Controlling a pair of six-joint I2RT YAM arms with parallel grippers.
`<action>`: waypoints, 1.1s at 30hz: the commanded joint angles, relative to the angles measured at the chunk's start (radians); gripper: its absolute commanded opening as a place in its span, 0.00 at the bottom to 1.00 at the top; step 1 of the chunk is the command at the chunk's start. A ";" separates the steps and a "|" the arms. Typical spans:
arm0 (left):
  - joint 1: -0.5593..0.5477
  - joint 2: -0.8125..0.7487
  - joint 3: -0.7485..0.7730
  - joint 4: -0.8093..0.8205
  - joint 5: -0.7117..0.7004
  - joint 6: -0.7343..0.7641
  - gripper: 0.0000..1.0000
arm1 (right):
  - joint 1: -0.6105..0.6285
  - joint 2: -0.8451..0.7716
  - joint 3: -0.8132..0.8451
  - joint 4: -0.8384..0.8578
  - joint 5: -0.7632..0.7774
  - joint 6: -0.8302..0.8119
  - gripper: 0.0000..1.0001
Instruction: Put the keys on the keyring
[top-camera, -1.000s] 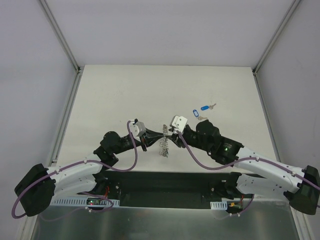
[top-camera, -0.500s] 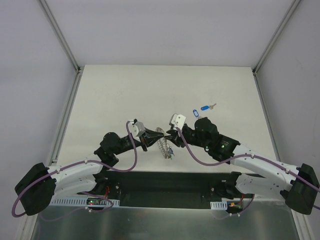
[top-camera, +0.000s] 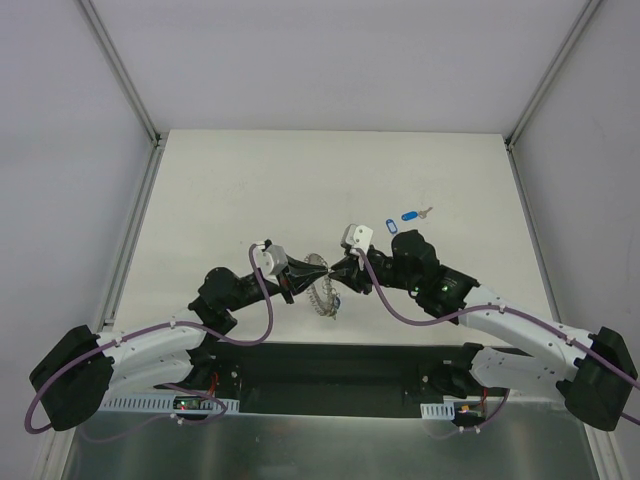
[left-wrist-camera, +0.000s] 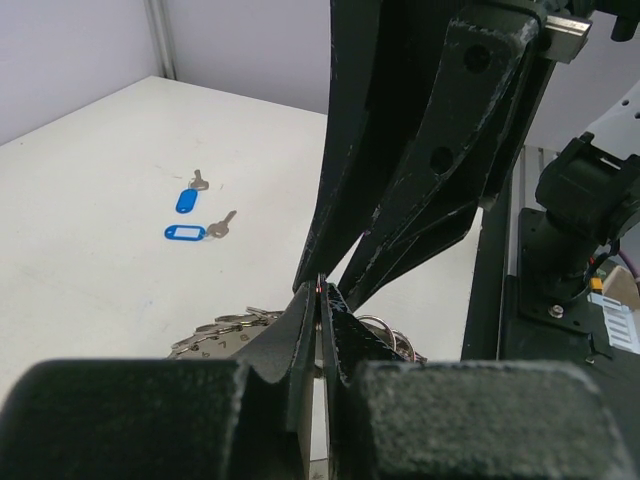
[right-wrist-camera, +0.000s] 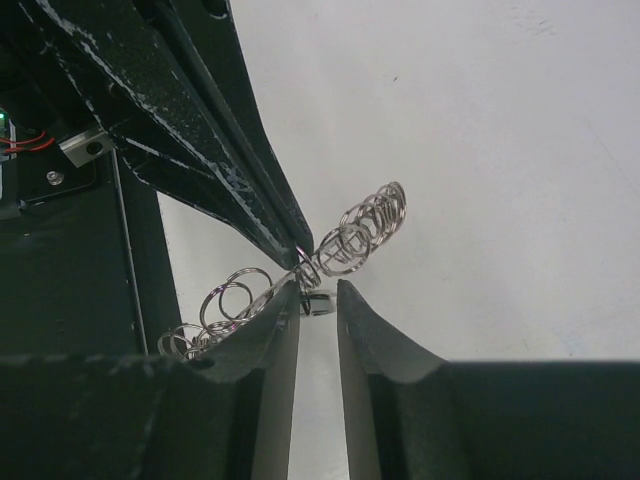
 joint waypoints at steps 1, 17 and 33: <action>-0.010 -0.008 -0.002 0.140 -0.022 -0.020 0.00 | -0.007 0.006 0.000 0.050 -0.073 0.016 0.22; -0.010 -0.024 -0.040 0.141 -0.037 -0.031 0.07 | -0.007 -0.002 0.081 -0.115 -0.044 -0.108 0.01; -0.003 -0.127 0.136 -0.437 0.058 0.139 0.35 | 0.010 0.078 0.239 -0.376 -0.064 -0.258 0.01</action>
